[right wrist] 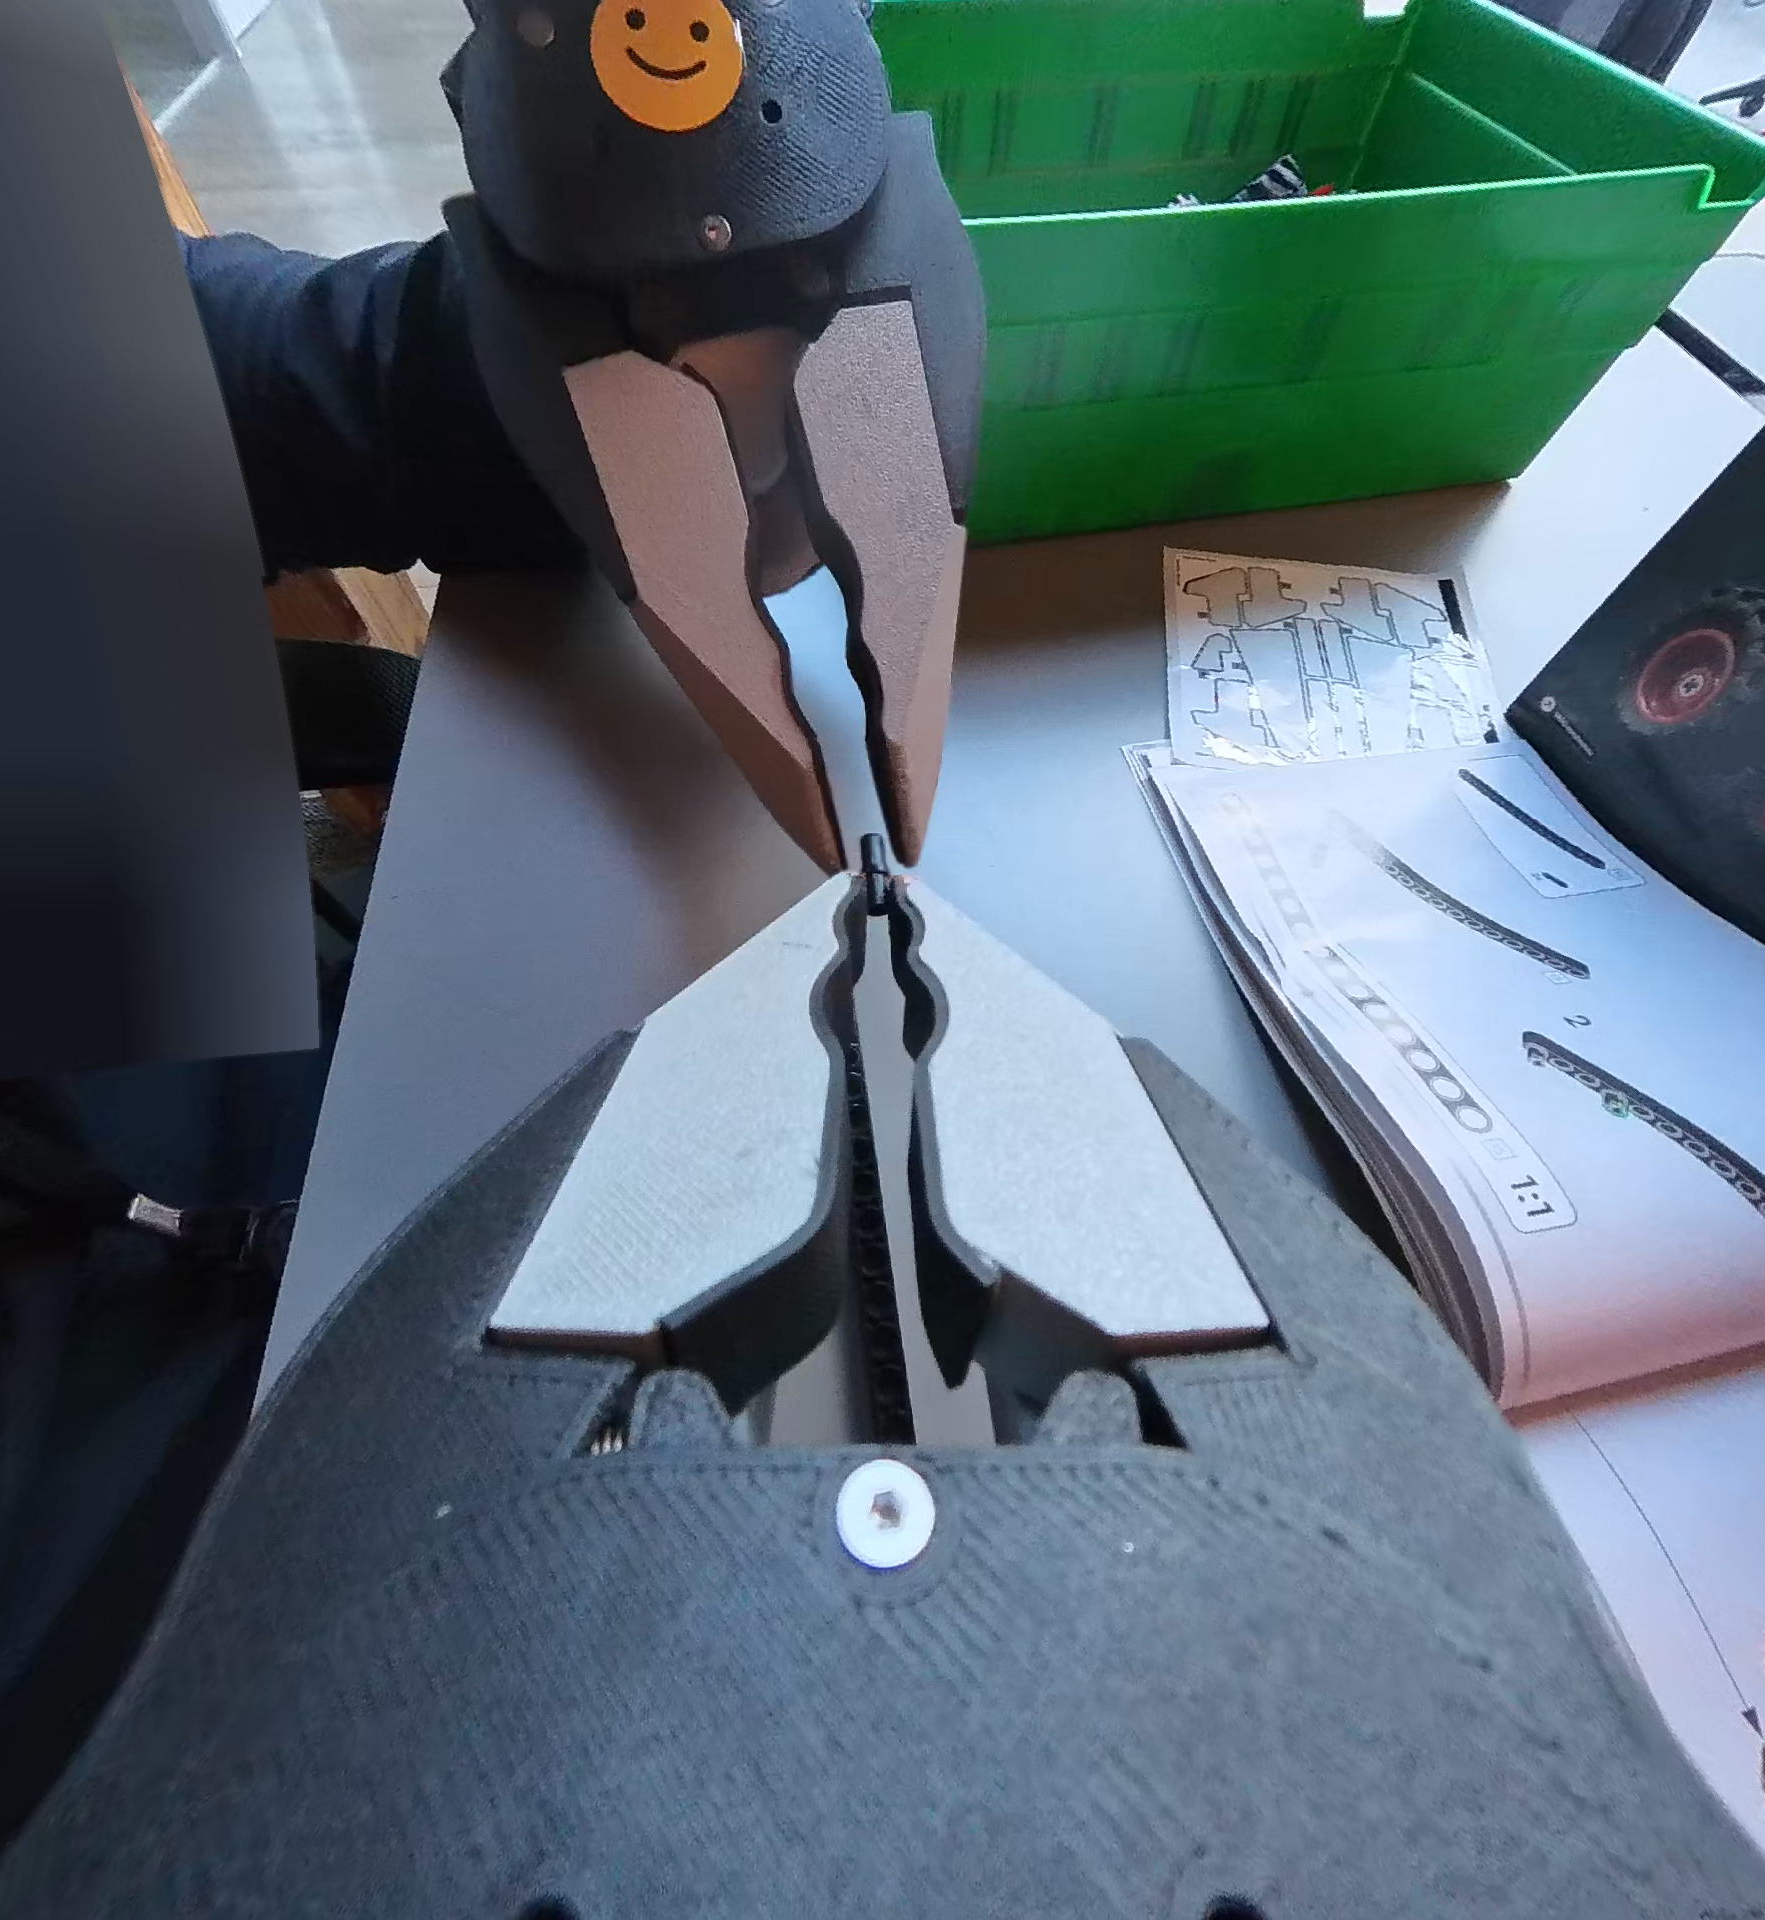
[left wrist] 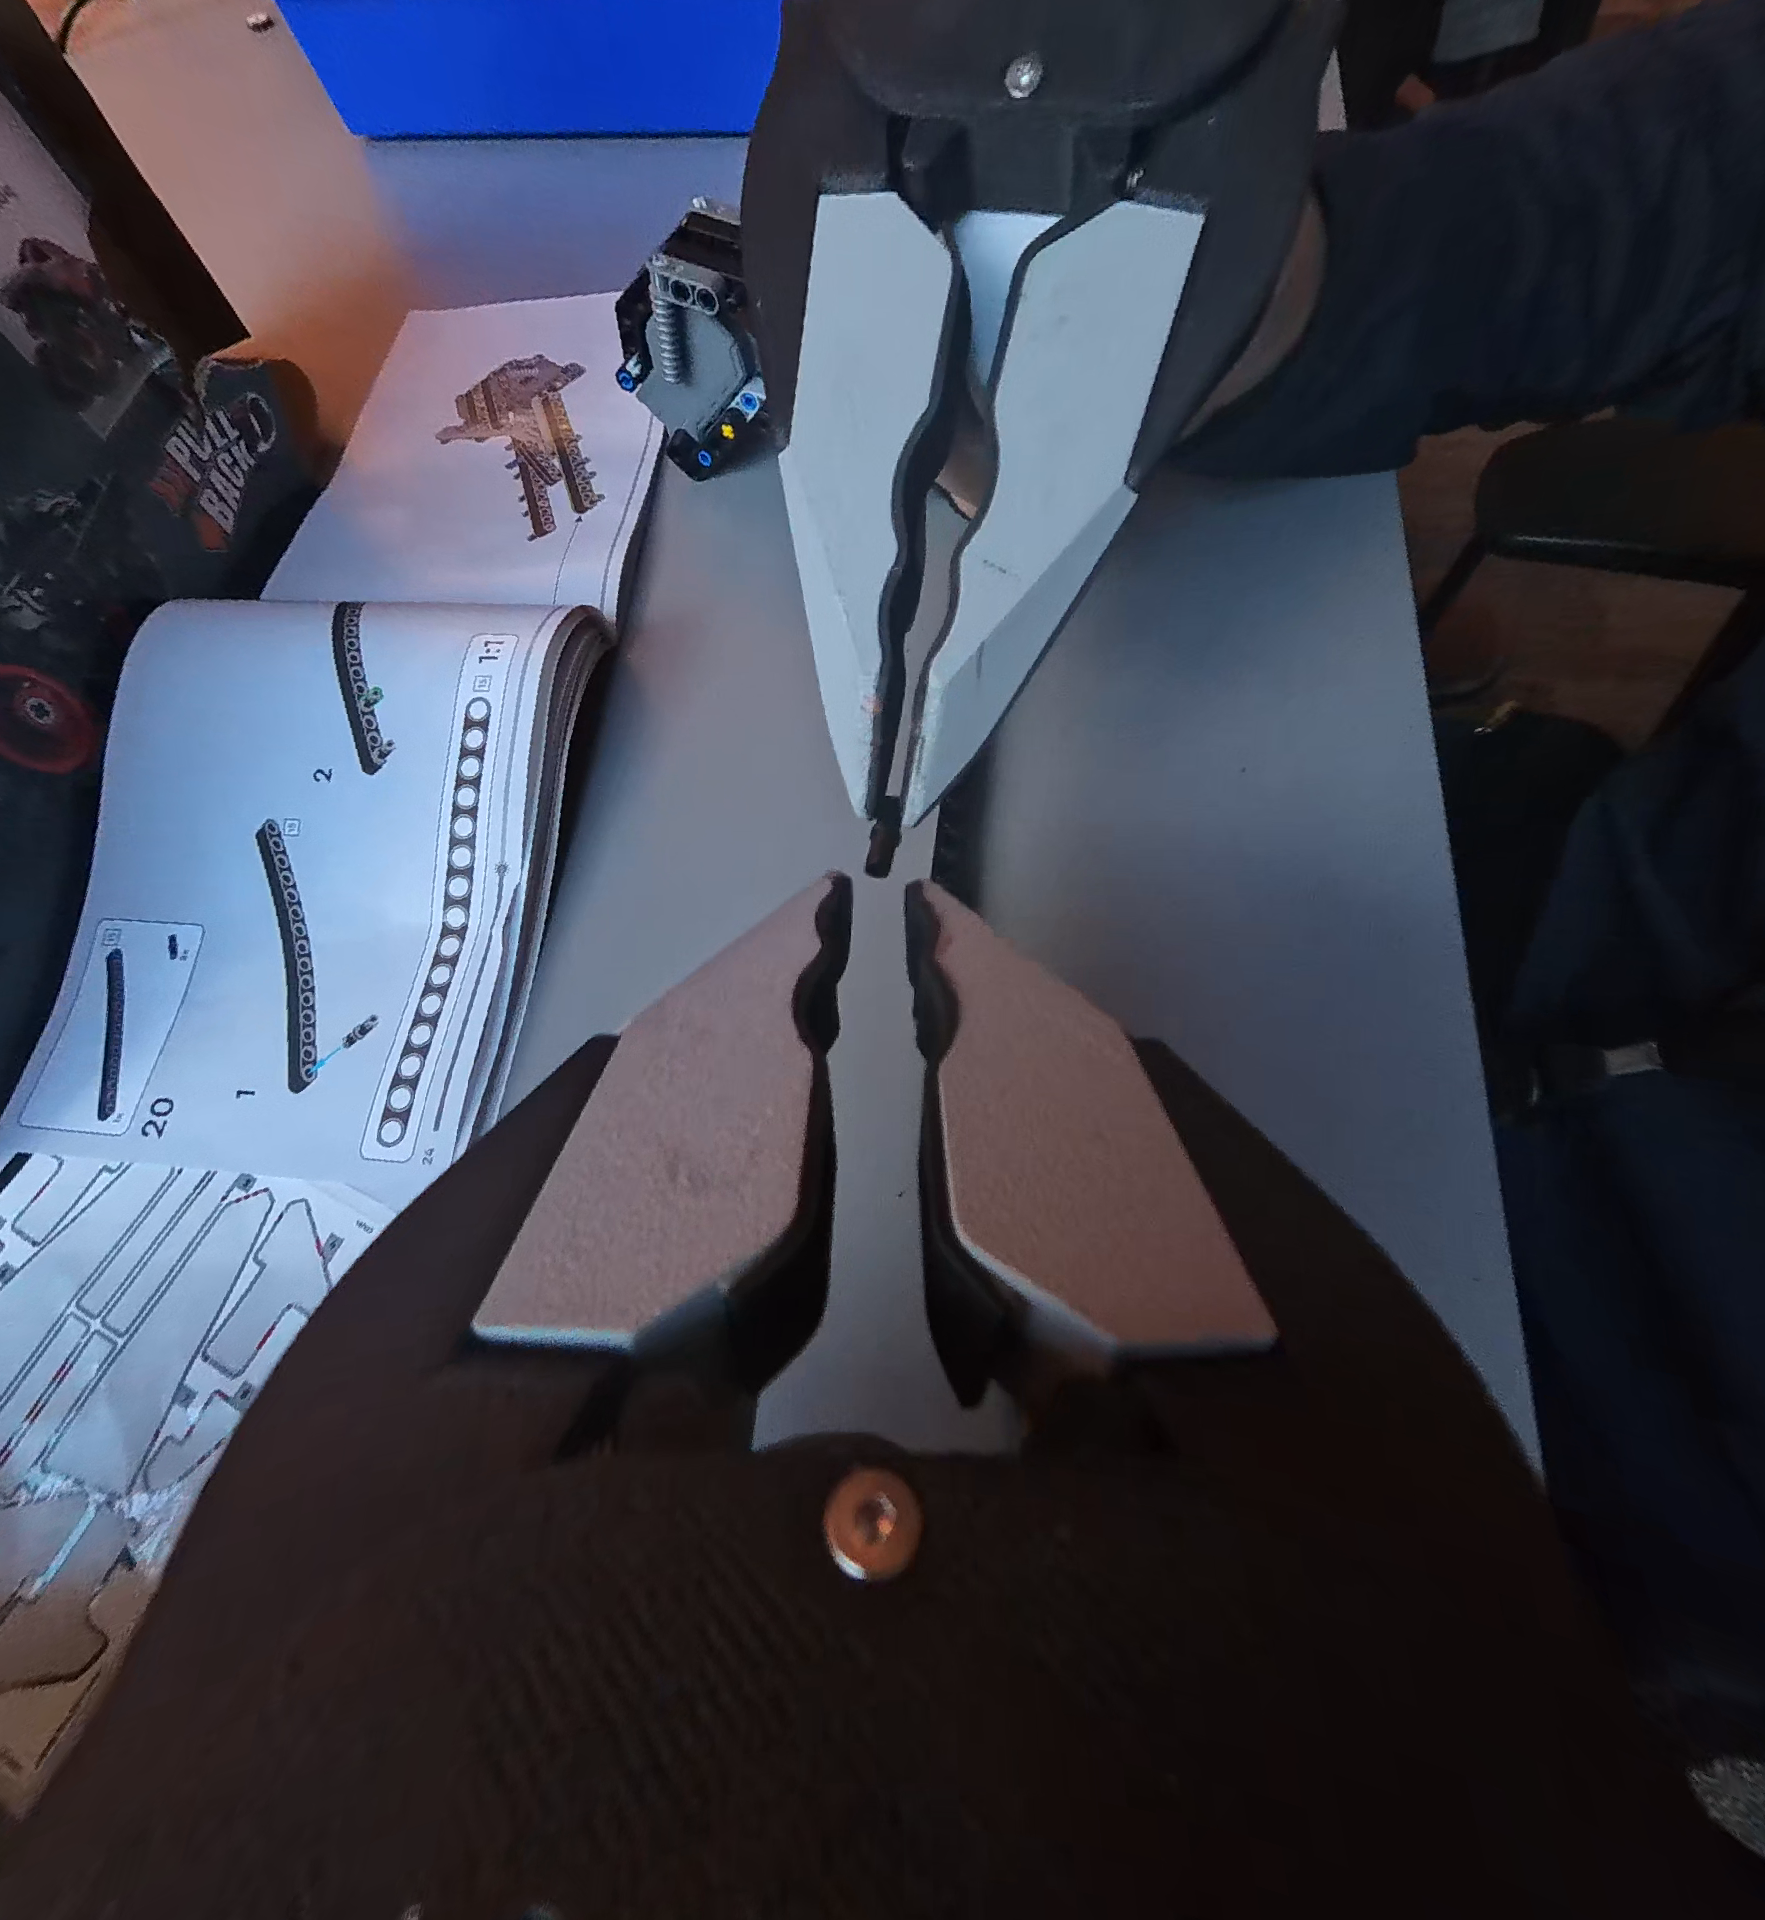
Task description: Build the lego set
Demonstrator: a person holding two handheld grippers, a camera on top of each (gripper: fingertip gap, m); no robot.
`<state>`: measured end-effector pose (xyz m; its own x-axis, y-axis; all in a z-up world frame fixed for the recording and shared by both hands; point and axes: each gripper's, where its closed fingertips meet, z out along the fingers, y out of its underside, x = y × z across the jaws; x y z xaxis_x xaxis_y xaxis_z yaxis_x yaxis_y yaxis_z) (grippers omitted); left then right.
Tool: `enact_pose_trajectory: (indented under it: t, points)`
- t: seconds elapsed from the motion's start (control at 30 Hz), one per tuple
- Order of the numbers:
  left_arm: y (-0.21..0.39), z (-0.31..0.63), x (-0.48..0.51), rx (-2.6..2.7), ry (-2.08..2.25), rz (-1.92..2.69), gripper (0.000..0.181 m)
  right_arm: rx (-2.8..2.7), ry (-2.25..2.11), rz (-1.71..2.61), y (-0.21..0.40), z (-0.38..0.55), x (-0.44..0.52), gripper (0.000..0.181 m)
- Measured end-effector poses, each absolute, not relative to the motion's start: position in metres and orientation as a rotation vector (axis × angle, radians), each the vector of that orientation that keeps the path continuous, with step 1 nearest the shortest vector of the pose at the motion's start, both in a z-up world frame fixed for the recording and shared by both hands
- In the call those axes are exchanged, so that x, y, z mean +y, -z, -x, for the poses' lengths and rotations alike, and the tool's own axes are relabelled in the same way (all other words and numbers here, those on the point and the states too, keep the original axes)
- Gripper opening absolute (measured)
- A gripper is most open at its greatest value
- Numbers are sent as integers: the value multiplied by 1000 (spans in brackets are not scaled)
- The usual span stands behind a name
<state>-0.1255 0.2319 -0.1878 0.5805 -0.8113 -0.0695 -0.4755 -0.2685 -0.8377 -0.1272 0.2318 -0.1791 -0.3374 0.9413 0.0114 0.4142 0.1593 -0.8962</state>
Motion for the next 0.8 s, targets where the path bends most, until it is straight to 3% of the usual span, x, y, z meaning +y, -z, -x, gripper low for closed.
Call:
enact_pose_trajectory:
  t: [0.03, 0.4, 0.8]
  points:
    - [187, 125, 232, 1030, 485, 1919, 8, -1839, -1136, 1287, 179, 127, 232, 1]
    - [183, 126, 235, 983, 502, 1908, 8, -1707, -1492, 1348, 153, 122, 234, 1]
    - [165, 121, 233, 887, 662, 1855, 10, -1737, -1273, 1256, 158, 126, 234, 1]
